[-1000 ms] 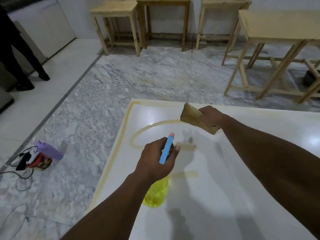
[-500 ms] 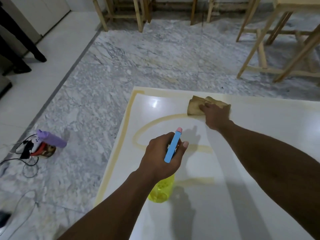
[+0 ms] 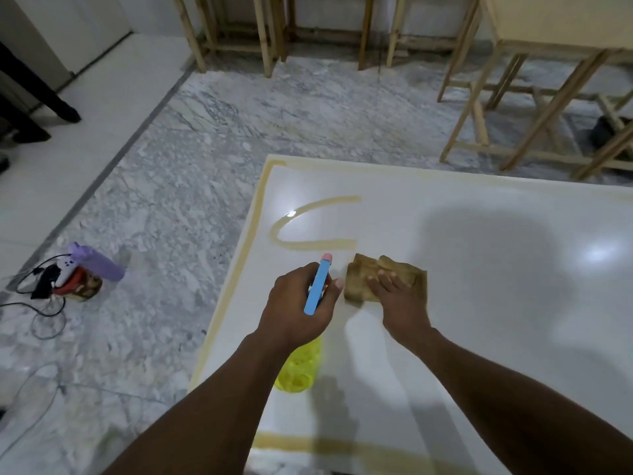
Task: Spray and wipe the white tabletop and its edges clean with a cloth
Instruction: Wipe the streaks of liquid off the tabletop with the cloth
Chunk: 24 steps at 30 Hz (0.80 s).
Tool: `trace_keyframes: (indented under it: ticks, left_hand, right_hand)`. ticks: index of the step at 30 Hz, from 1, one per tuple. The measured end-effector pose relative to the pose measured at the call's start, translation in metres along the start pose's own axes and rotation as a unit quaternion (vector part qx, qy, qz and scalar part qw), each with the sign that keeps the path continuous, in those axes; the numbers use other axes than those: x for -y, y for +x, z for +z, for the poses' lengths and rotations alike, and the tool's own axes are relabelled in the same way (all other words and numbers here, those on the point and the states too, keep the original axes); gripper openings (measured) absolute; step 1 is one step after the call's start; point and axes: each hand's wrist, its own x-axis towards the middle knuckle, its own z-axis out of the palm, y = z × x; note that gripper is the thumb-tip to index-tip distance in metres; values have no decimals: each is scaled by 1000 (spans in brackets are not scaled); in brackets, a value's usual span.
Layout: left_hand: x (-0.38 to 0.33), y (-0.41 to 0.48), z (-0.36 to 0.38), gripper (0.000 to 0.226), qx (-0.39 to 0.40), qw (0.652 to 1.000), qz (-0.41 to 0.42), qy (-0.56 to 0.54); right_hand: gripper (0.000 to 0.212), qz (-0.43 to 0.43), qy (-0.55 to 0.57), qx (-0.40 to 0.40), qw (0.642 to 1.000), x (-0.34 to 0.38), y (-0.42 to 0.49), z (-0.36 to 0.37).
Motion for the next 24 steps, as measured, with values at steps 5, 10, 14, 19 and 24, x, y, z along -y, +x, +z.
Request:
trace_keyframes:
  ticks: [5,10,14,19,24]
  left_hand:
    - [6,-79,-16,39,-6,1000,-7,-7]
    - [11,-129,-27,37,-1,1000,-16,-11]
    - [8,-135,-33,37,0,1000,-11,-13]
    - [1,-107,-37,35,4,1000,0,-15]
    - [9,-40,-38,33,7,1000,-12,-19]
  right_hand:
    - [80,-16,9,27,999,52,-105,18]
    - [70,-3,34,38,999,89,-161,4]
    - [41,-8,170,162,972,85,-152,-51]
    - [50,160,623,371,670,44,-108,-67]
    - [45,93,690,424,579,28,-26,-86]
